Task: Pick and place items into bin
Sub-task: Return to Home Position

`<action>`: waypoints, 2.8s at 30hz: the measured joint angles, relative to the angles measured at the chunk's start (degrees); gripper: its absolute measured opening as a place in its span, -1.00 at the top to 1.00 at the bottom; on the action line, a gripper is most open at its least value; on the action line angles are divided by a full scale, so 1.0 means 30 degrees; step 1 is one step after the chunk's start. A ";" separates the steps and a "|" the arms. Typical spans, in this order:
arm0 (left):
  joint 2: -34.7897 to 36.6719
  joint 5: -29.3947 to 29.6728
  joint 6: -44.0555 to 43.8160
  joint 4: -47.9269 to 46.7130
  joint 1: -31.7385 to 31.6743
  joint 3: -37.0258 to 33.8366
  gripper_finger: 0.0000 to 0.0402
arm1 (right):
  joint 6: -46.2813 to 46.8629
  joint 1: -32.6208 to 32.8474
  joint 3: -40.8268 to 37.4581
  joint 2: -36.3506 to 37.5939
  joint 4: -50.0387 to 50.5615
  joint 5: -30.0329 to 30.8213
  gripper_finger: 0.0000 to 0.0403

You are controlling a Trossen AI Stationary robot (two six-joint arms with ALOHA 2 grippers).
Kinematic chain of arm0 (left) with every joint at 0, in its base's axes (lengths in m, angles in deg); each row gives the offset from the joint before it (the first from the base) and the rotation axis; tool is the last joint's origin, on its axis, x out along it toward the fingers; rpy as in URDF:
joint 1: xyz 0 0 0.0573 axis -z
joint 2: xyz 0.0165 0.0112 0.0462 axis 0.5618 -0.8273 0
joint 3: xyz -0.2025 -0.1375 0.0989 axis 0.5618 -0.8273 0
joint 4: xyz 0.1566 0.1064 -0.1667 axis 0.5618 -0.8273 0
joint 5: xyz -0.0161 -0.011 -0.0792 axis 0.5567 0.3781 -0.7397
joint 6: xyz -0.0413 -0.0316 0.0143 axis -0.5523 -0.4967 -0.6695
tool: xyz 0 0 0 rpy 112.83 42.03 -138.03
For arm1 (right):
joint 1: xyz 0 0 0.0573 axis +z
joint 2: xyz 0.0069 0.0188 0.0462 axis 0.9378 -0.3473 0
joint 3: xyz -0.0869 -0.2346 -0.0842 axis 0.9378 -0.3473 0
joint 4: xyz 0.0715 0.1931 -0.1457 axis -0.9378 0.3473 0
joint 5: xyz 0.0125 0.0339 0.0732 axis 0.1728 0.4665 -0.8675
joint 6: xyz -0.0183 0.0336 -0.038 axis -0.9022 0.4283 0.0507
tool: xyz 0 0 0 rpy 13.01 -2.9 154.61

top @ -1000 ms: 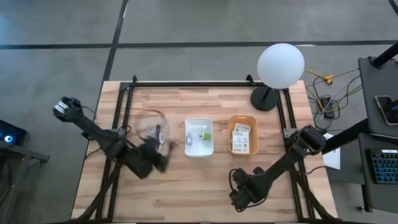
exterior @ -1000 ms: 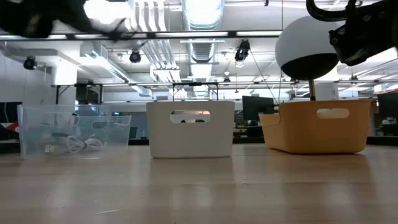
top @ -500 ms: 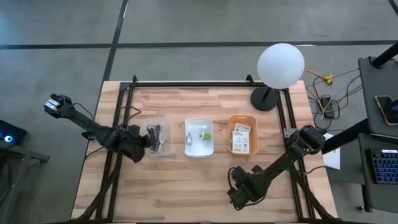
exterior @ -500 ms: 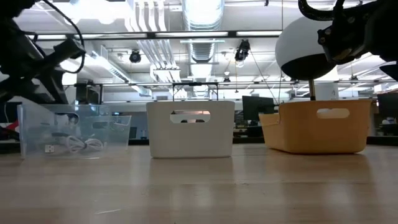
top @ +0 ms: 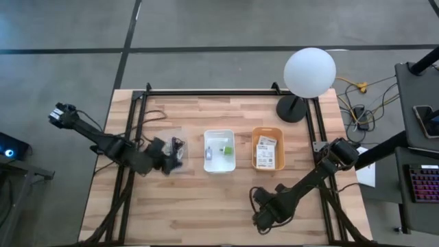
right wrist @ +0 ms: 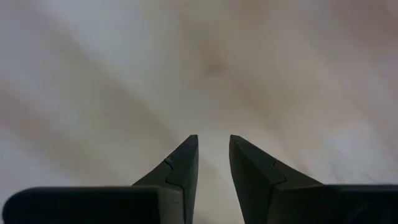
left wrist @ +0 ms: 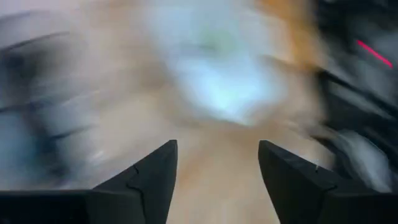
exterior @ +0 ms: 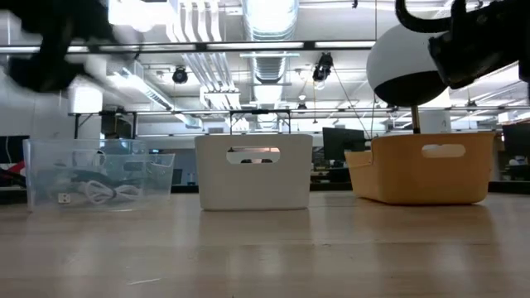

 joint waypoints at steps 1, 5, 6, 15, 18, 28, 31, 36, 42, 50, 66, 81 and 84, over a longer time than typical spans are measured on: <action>0.0084 -0.0478 0.3246 0.1650 0.0237 0.0566 -0.03 | -0.0836 0.0008 0.0000 0.0018 -0.0676 -0.0122 0.61; -0.0060 -0.1614 1.0303 0.6330 0.0782 0.2975 0.00 | -0.5488 -0.0143 0.0554 0.1134 -0.4235 -0.0035 0.66; -0.0063 -0.1560 1.0690 0.6339 0.0755 0.3622 0.02 | -0.6918 -0.0340 0.0807 0.1691 -0.4896 0.0278 0.68; 0.1268 -0.0380 1.3626 0.5489 0.1257 0.4109 0.27 | -0.9458 -0.1337 -0.3398 0.9428 -0.4500 0.5724 0.82; 0.2243 -0.0404 1.4671 0.5674 0.1314 0.3468 0.36 | -0.9788 -0.2743 -0.7434 1.2576 -0.7966 0.4695 0.86; 0.6983 0.4081 1.8364 0.4328 0.0614 0.2521 0.47 | -0.9625 -1.0560 -1.0606 1.9710 -1.2388 0.2988 0.91; 0.8793 0.3412 1.6722 0.3484 0.0658 0.2440 0.47 | -1.0562 -1.0506 -1.0571 2.1404 -1.2661 0.4654 0.91; 1.0801 0.1409 2.0723 0.3801 0.0659 0.1249 0.47 | -0.9675 -1.0617 -1.0579 2.3278 -1.2811 0.8837 0.91; 1.3795 -0.0303 2.3689 0.7637 0.0660 -0.1439 0.47 | -1.6710 -1.0191 -1.0715 2.4162 -1.5231 0.5753 0.91; 1.4189 -0.0734 2.6833 1.6514 0.0665 -0.6637 0.47 | -1.7329 -1.2556 -1.5447 2.2527 -2.5702 -0.4624 0.91; 1.1183 0.1045 2.7633 2.2598 -0.2126 -0.9302 0.47 | -1.8915 -2.2472 -1.6090 2.2942 -2.3227 -1.3945 0.91; 0.7077 -0.4602 2.2891 2.4754 -0.8676 -1.0734 0.47 | -1.8186 -2.1649 -1.8016 2.5871 -2.3335 -1.2780 0.91; 0.6284 -0.7629 2.2205 2.4861 -1.0097 -1.0418 0.47 | -1.8149 -2.1632 -1.8196 2.6116 -2.3242 -1.2823 0.91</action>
